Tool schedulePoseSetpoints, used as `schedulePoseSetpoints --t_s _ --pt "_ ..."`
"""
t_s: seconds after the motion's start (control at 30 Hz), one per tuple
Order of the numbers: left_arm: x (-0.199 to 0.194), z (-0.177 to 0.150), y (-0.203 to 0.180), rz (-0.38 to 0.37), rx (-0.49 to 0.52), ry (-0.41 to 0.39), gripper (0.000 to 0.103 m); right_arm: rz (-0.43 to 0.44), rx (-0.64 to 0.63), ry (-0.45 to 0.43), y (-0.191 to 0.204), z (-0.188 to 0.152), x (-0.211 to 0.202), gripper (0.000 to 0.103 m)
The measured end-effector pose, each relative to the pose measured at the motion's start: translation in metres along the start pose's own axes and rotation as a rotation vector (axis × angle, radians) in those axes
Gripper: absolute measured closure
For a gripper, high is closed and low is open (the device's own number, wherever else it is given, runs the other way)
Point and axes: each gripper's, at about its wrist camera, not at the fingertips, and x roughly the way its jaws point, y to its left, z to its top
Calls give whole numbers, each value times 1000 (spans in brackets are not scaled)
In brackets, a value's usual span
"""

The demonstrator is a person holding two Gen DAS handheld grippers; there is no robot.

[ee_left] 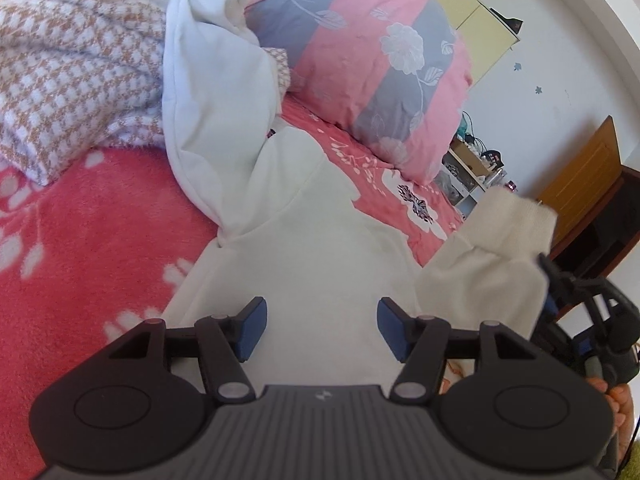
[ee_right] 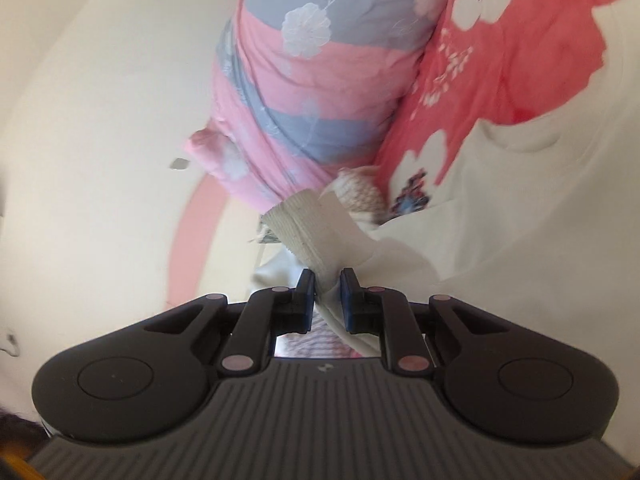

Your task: Fold clothes

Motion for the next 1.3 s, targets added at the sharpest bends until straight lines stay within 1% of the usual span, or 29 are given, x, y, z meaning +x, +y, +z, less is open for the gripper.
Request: schedulePoseSetpoints --t_s 0.03,0.07,0.17,0.2,0.23,0.37,0.4,0.43,0.5,0.57,0.63,0.67,0.73,0.8,0.83,0.9,0.97,1.03,1.1,1.13,1.23,1.3 --pt "1 0 -1 3 7 1 41 29 -7 23 1 0 2 91" --pt "2 -1 -2 7 14 1 41 40 -28 40 5 -2 6 91" --pt "5 -2 -5 17 36 3 41 23 -118 145 16 -12 24 90" --pt "6 -2 -6 20 43 3 41 -12 -167 191 19 -17 34 88" --pt "7 -3 -6 23 51 4 41 -55 -220 236 21 -22 44 87" --pt "12 -4 -10 37 80 6 39 -314 -464 406 25 -55 80 85" --pt "13 -5 -11 40 88 6 39 -353 -515 409 31 -62 82 82" --pt "14 -5 -13 44 98 7 39 -366 -560 391 38 -66 79 79" --pt "17 -5 -15 50 110 8 39 -388 -653 331 57 -75 67 72" --pt "19 -5 -16 48 108 8 39 -405 -756 266 79 -83 50 71" --pt "20 -4 -15 45 99 7 39 -433 -861 244 95 -93 36 70" --pt "20 -4 -15 43 94 7 39 -456 -926 256 98 -101 34 70" --pt "20 -4 -14 40 85 5 39 -521 -1088 307 98 -128 34 71" --pt "20 -4 -14 38 81 4 39 -597 -1256 368 89 -156 40 71" --pt "19 -4 -13 37 81 3 39 -643 -1321 385 81 -165 46 72" --pt "19 -4 -13 35 83 1 39 -732 -1442 412 68 -181 58 72" --pt "19 -4 -13 33 83 -1 39 -785 -1477 382 60 -179 65 75" --pt "19 -4 -12 30 78 -2 39 -778 -1438 388 57 -170 68 94" --pt "18 -4 -11 24 69 -2 39 -750 -1367 395 60 -159 67 99" --pt "17 -4 -9 19 61 -2 39 -722 -1316 381 65 -152 62 100" --pt "17 -2 -7 7 41 -1 39 -624 -1160 304 82 -133 40 100" --pt "16 -2 -6 4 31 0 39 -578 -1118 305 83 -131 29 100"
